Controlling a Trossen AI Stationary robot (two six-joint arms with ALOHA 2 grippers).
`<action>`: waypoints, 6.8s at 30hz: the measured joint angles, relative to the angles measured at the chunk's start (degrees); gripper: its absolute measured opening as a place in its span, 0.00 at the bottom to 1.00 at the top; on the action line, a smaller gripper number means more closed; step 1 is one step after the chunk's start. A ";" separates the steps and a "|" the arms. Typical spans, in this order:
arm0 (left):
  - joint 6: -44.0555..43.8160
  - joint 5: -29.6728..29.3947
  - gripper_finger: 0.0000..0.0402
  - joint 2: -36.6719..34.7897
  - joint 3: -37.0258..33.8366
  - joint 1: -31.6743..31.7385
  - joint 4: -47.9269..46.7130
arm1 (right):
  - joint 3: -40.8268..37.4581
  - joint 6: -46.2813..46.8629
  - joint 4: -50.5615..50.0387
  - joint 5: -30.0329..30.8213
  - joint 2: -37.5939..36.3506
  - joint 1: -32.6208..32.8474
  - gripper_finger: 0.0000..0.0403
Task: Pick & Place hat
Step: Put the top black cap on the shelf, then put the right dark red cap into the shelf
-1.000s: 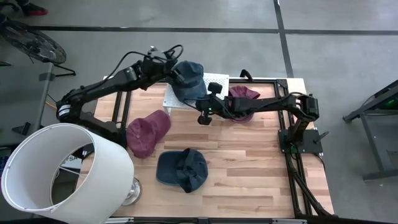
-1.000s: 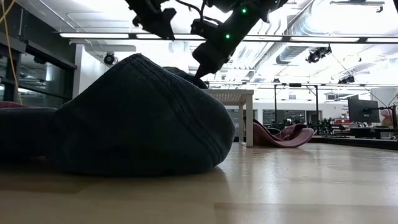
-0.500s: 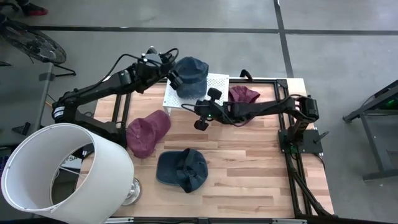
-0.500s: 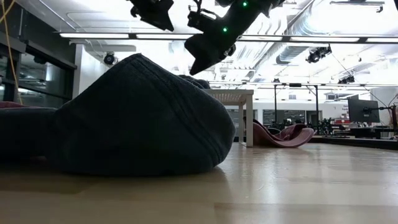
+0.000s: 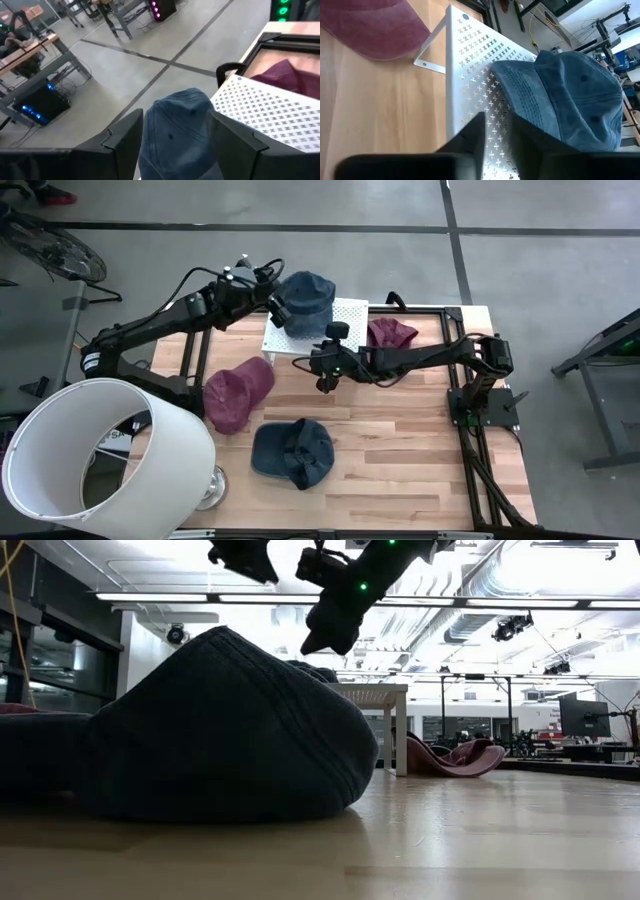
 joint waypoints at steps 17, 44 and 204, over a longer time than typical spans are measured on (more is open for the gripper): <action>-9.92 -1.06 0.53 -14.44 0.00 -17.37 -14.18 | 0.04 -9.87 3.67 0.65 2.22 -4.00 0.59; -15.10 -4.86 0.53 -20.83 -0.02 -32.84 -18.35 | 0.09 -14.18 7.02 -2.72 4.37 -8.17 0.28; -18.10 -9.78 0.53 -20.79 -0.02 -32.80 -18.88 | -35.32 71.09 -20.74 -31.44 -22.37 -43.09 0.65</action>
